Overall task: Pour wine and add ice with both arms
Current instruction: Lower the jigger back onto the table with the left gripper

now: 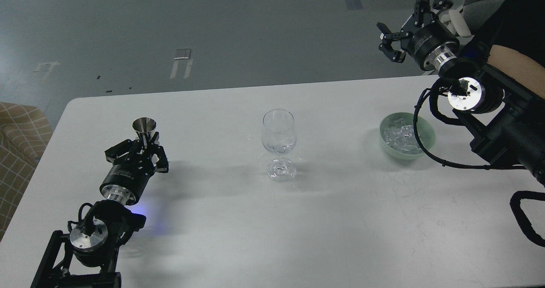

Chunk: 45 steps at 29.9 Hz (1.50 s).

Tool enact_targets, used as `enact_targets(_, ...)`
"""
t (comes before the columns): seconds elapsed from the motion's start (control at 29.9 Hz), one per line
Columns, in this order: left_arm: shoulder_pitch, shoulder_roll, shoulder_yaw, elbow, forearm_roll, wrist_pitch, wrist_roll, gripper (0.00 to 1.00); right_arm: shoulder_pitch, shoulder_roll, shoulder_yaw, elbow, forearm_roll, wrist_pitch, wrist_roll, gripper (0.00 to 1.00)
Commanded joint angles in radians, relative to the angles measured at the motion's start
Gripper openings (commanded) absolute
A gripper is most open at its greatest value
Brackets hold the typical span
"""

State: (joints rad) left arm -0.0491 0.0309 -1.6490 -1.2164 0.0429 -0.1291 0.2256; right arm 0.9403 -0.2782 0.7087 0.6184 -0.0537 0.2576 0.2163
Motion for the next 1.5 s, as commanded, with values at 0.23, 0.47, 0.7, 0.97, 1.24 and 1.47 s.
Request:
enact_targets(0.23,-0.009,0.014,-0.006,0.052,0.0,0.0,-0.023,0.18,0.0,0.001,0.0,-0.002,0.0,0.0,0.0,1.0)
enact_targets(0.47,-0.011,0.014,-0.008,0.054,0.0,0.0,-0.019,0.26,0.0,0.001,0.0,-0.002,0.0,0.0,0.0,1.0)
enact_targets(0.7,-0.011,0.021,-0.008,0.055,0.0,0.002,-0.015,0.3,0.002,0.002,0.0,-0.002,0.0,0.0,0.0,1.0)
enact_targets(0.97,-0.011,0.023,-0.008,0.058,0.0,0.003,-0.017,0.36,0.0,0.004,0.0,-0.002,0.0,-0.001,0.0,1.0)
enact_targets(1.24,-0.011,0.023,-0.008,0.058,0.0,0.003,-0.015,0.36,0.002,0.004,0.0,-0.002,0.0,-0.001,0.0,1.0)
enact_targets(1.47,-0.011,0.023,-0.008,0.058,0.0,0.005,-0.014,0.41,0.002,0.001,0.0,0.0,0.0,-0.001,0.0,1.0)
